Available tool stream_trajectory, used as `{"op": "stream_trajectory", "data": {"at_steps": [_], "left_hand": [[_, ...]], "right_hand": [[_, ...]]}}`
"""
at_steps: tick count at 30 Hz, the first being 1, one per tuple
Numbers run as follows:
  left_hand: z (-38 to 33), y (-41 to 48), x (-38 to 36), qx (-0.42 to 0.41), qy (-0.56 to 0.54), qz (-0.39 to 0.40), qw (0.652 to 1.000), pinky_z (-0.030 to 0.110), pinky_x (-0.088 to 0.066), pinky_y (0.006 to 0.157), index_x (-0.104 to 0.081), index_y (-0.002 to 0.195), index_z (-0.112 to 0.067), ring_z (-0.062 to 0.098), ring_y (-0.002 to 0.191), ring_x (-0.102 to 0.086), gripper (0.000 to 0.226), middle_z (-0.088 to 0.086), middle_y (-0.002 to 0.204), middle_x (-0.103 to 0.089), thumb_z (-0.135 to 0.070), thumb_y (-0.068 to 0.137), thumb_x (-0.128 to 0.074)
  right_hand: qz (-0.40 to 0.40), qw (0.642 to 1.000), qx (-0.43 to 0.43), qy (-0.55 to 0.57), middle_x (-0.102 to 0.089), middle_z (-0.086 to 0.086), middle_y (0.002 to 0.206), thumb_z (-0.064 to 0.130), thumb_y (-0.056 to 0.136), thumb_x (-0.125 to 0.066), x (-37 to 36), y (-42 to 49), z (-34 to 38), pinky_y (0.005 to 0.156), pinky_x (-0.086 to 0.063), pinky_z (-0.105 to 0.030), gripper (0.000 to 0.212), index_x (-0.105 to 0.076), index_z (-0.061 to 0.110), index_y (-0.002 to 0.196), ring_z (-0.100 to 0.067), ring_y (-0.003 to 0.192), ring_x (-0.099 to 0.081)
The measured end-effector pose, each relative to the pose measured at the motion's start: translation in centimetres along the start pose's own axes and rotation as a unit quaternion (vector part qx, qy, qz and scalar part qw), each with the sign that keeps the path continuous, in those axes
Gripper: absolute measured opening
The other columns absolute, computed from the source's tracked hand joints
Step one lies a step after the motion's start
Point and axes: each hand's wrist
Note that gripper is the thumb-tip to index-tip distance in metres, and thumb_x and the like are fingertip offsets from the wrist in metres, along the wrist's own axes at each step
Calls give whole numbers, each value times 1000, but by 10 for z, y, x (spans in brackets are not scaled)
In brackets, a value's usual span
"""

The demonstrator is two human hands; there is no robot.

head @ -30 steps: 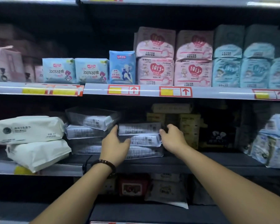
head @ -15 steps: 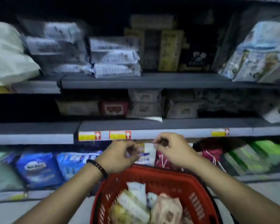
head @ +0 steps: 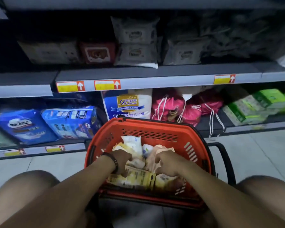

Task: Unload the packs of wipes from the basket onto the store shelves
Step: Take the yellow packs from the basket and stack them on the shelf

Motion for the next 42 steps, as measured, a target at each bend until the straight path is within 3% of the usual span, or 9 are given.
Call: {"op": "stream_trajectory", "data": {"at_steps": [9,13,19,23,25,28,33,37,42], "left_hand": [[-14,3,-29,-45,15,16,999,40,-40,116,-46,153,-22,32,141,-51,77,10,153,-53,-50,89,-77],[-20,2,-29,-27,49,18,998,44,-26,121,-37,159,-25,29,146,-43,89,8,159,-46,-59,86,-76],[-22,-4,-7,-5,109,44,993,49,-32,119,-34,162,-33,35,147,-37,88,7,159,-47,-60,88,-73],[-2,-21,24,36,99,-71,992,42,-48,107,-50,144,-21,33,132,-59,72,10,144,-61,-68,91,-62],[17,-29,36,72,19,-150,986,44,-53,104,-51,138,-22,32,125,-63,82,9,138,-65,-81,82,-60],[43,-40,47,122,-167,-230,951,51,-49,108,-49,141,-33,30,124,-63,83,2,135,-66,-74,72,-72],[73,-35,43,95,-492,-285,817,41,-60,90,-65,108,-31,17,101,-73,49,-10,107,-78,-43,68,-89],[81,-38,45,71,-574,-341,741,38,-58,91,-66,108,-29,13,95,-73,30,-10,107,-77,-26,86,-86],[90,-42,40,73,-585,-343,731,37,-57,87,-65,107,-27,14,94,-73,25,-8,108,-77,-34,90,-82]], "right_hand": [[69,996,-20,-57,-61,-8,141,42,91,-77,-29,16,-3,103,-53,-41,58,-60,22,142,-29,123,-62],[58,997,-8,-43,-61,-7,141,51,91,-74,-26,19,-1,104,-52,-40,64,-58,21,146,-29,125,-60],[21,999,16,-31,-65,-7,132,52,96,-68,-16,16,6,97,-54,-38,51,-64,20,136,-27,119,-62],[-51,998,40,-3,-61,6,92,47,100,-62,-11,14,12,87,-52,-34,17,-66,33,90,-22,100,-62],[-83,995,54,20,-63,3,102,52,102,-58,-9,11,19,91,-54,-39,24,-69,31,102,-23,102,-63],[-106,992,64,5,-65,-6,129,50,103,-58,-7,9,31,95,-55,-39,44,-62,21,135,-27,113,-66],[-101,992,74,31,-60,-3,139,48,98,-66,-14,11,39,98,-46,-31,51,-59,24,142,-21,128,-57],[-68,997,36,6,-60,-9,138,45,96,-70,-19,39,52,90,-46,-32,56,-56,19,143,-26,125,-59],[-73,997,-6,-22,-56,-10,145,51,94,-67,-52,81,75,109,-46,-48,67,-46,19,148,-33,134,-53]]}}
Point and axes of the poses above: each hand's wrist, its own y-axis towards the middle knuckle, its own x-axis out of the back of the hand, z = x × y
